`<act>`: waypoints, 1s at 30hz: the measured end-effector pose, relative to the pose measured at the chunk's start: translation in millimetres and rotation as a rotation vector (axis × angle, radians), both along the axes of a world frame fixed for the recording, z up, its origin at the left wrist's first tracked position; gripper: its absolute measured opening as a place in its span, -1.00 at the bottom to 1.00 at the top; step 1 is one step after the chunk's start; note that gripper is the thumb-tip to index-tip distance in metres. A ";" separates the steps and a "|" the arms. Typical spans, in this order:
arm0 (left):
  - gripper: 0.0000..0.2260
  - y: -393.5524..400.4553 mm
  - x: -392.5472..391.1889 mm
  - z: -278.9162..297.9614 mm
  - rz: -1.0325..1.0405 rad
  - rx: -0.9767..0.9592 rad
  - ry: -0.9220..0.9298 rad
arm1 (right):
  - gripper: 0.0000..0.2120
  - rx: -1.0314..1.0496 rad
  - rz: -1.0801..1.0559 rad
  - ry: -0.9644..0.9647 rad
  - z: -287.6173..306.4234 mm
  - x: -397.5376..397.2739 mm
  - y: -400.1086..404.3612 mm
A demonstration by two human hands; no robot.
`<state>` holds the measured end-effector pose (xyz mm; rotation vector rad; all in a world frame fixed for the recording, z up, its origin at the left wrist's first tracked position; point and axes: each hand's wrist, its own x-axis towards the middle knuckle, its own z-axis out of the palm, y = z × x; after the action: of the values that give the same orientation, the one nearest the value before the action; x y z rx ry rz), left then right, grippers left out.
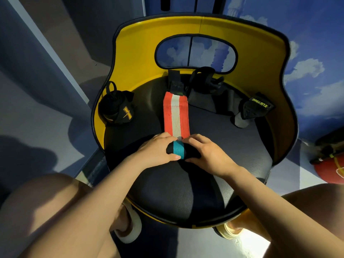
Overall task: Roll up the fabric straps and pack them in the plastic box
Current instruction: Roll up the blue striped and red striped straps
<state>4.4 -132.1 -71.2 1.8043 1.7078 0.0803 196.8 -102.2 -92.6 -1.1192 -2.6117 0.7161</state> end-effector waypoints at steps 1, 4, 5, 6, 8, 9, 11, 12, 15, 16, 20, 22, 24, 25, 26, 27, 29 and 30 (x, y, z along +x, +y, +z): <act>-0.39 -1.5 0.3 -0.2 -0.002 0.014 0.021 | -0.39 -0.028 -0.003 0.007 2.0 -0.1 1.4; -0.37 -7.3 0.9 0.3 -0.035 0.094 0.108 | -0.41 -0.125 -0.011 0.008 8.8 -1.7 4.0; -0.38 -8.7 1.4 0.6 -0.050 0.122 0.140 | -0.42 -0.151 -0.013 0.009 11.1 -2.2 4.7; -0.40 -10.1 1.8 0.9 -0.058 0.148 0.161 | -0.43 -0.173 -0.012 0.007 13.5 -2.6 5.7; -0.44 -11.8 2.7 2.3 -0.057 0.188 0.178 | -0.44 -0.207 -0.009 -0.008 18.7 -3.9 8.0; -0.45 -12.0 3.1 3.6 -0.058 0.200 0.180 | -0.44 -0.224 -0.009 -0.024 21.2 -4.4 9.9; -0.46 -11.1 3.6 7.7 -0.067 0.190 0.172 | -0.44 -0.275 -0.006 -0.072 26.7 -5.6 14.0; -0.46 -10.5 3.6 10.3 -0.067 0.163 0.159 | -0.44 -0.304 -0.002 -0.103 29.3 -6.1 15.9; -0.46 -8.5 3.9 16.5 -0.069 0.072 0.136 | -0.46 -0.349 0.009 -0.197 35.8 -9.6 19.3; -0.46 -8.1 4.5 17.3 -0.072 0.053 0.144 | -0.47 -0.342 0.010 -0.217 38.2 -11.6 19.3; -0.43 -4.4 7.9 18.0 -0.048 0.012 0.153 | -0.46 -0.110 0.034 -0.353 43.4 -19.9 18.6; -0.40 -0.6 6.6 18.4 -0.036 -0.018 0.133 | -0.44 0.027 0.043 -0.379 40.1 -19.1 16.2; -0.39 4.2 3.4 18.4 -0.040 -0.064 0.105 | -0.43 0.166 0.075 -0.318 33.1 -13.8 13.2; -0.38 6.7 1.5 17.9 -0.045 -0.084 0.094 | -0.43 0.223 0.100 -0.287 28.8 -11.1 11.9; -0.38 8.8 -0.6 17.3 -0.050 -0.099 0.086 | -0.41 0.251 0.120 -0.271 25.4 -9.4 10.9; -0.37 11.1 -2.6 16.5 -0.052 -0.109 0.077 | -0.37 0.254 0.138 -0.272 22.7 -8.9 10.7; -0.37 14.8 -6.4 13.9 -0.049 -0.128 0.056 | -0.32 0.220 0.160 -0.297 17.8 -10.7 12.5; -0.37 16.2 -7.9 12.8 -0.046 -0.133 0.043 | -0.32 0.185 0.160 -0.290 16.5 -11.7 13.9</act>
<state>-3.4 -115.9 -58.5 1.7573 1.6595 -0.0898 185.1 -88.3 -76.1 -1.0364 -2.9633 0.3503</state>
